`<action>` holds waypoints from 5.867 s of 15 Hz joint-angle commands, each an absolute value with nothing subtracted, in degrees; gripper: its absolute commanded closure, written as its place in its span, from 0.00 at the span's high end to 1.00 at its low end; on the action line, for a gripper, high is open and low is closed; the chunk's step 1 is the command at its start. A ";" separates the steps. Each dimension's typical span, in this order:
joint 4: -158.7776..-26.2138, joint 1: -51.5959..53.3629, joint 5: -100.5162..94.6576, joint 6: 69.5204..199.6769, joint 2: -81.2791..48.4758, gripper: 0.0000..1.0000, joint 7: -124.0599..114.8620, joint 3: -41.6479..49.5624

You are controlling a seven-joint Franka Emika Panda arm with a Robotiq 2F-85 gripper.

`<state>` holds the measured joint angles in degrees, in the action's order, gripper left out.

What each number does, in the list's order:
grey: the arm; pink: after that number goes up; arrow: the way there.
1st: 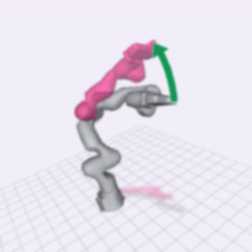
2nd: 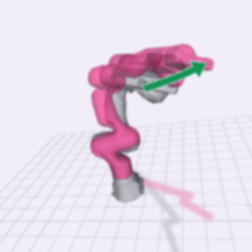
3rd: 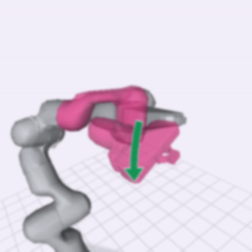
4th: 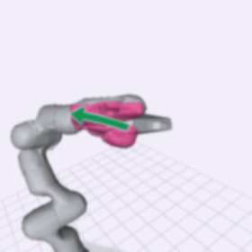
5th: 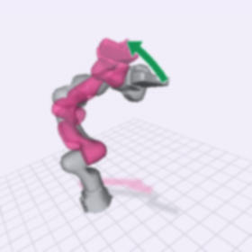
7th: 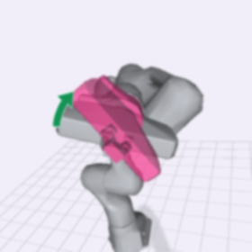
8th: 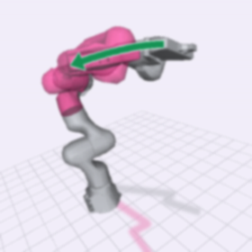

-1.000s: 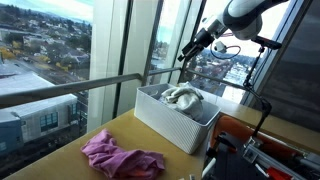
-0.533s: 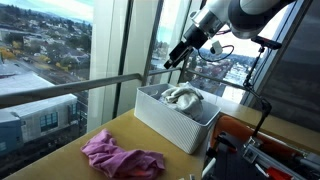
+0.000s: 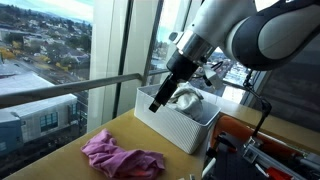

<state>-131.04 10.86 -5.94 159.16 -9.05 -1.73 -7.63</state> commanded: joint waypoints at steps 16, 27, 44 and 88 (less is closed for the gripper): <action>-105.92 16.14 -12.00 160.60 -45.80 0.68 2.22 -5.43; -117.32 11.56 -9.35 160.06 -28.20 0.00 3.58 -7.60; -111.48 -8.65 1.97 150.82 -12.56 0.02 11.31 1.67; -148.67 9.23 -11.25 148.04 10.92 1.00 -24.09 -13.10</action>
